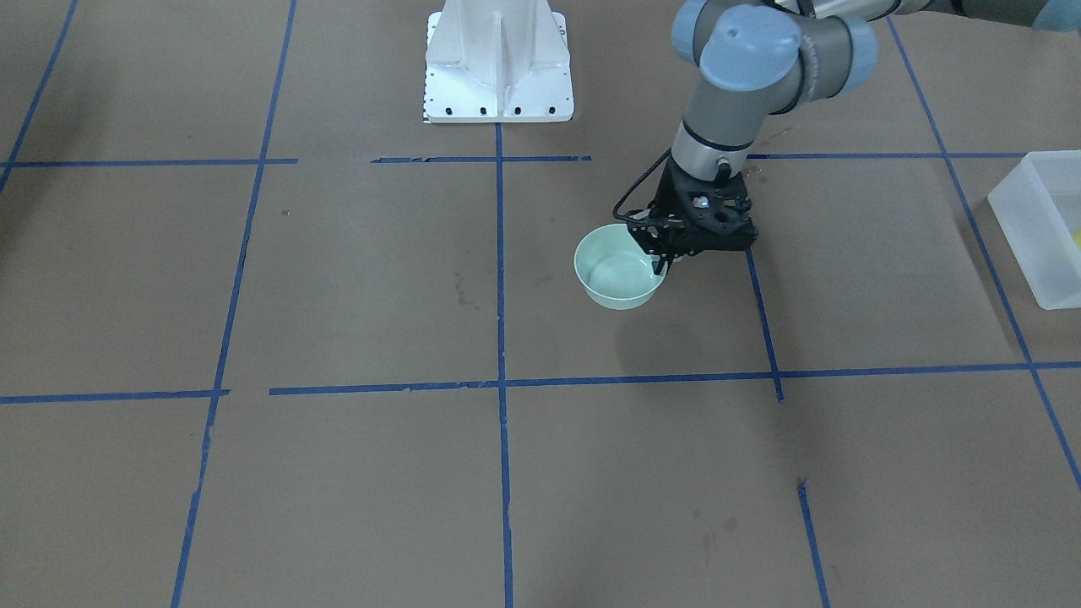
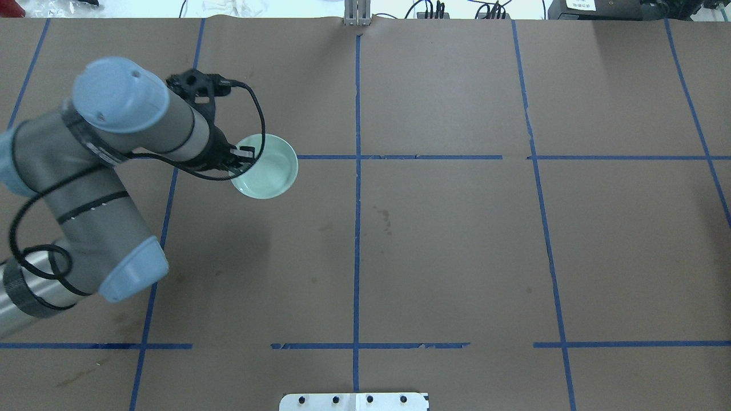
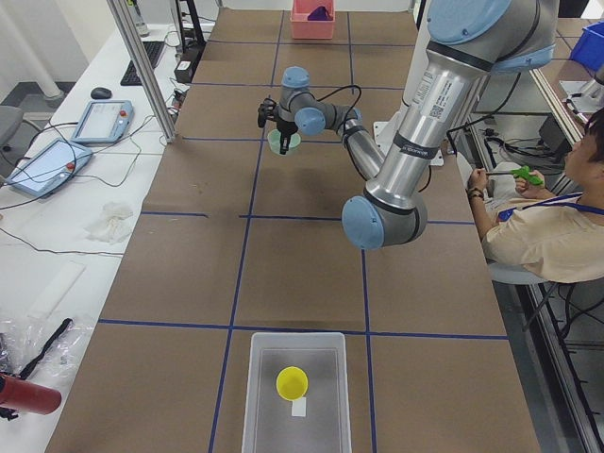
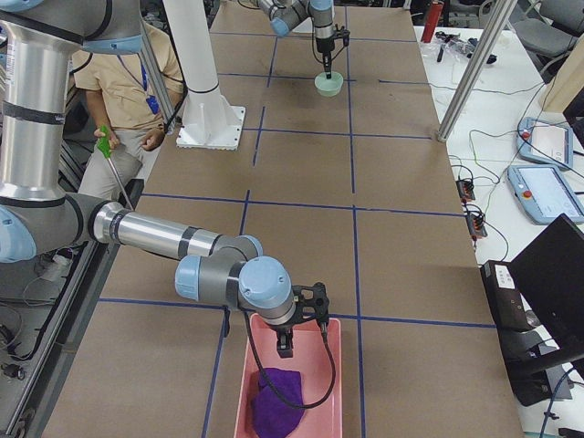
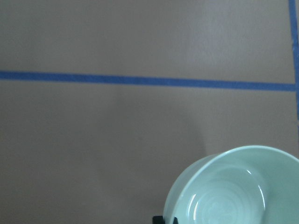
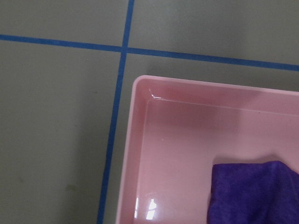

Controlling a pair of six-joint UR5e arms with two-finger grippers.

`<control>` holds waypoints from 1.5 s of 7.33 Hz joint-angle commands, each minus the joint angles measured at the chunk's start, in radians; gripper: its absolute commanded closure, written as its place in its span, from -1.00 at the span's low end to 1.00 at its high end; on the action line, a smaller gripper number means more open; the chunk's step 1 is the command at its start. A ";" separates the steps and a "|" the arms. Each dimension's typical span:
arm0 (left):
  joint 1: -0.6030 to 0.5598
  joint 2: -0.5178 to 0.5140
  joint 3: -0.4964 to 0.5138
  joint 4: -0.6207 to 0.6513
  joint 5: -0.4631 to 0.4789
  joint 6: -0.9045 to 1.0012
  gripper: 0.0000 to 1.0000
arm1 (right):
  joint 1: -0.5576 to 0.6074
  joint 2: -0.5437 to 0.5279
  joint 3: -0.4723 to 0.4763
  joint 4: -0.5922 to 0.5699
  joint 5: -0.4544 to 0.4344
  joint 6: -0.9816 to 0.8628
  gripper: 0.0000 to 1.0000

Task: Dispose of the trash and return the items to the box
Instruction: 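Carry the green bowl with the left gripper toward the clear bin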

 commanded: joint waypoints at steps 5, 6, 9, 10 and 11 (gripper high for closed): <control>-0.642 0.380 -0.035 0.036 -0.356 0.985 1.00 | -0.228 0.001 0.258 -0.001 -0.006 0.411 -1.00; -0.754 0.405 0.092 0.033 -0.368 1.196 1.00 | -0.234 0.001 0.258 -0.001 -0.010 0.411 -1.00; -0.969 0.477 0.407 -0.082 -0.363 1.580 1.00 | -0.243 0.001 0.258 -0.001 -0.010 0.411 -1.00; -1.005 0.502 0.505 -0.198 -0.360 1.595 1.00 | -0.248 0.001 0.258 -0.001 -0.012 0.411 -1.00; -1.049 0.522 0.620 -0.313 -0.354 1.605 1.00 | -0.251 0.001 0.258 -0.001 -0.011 0.413 -1.00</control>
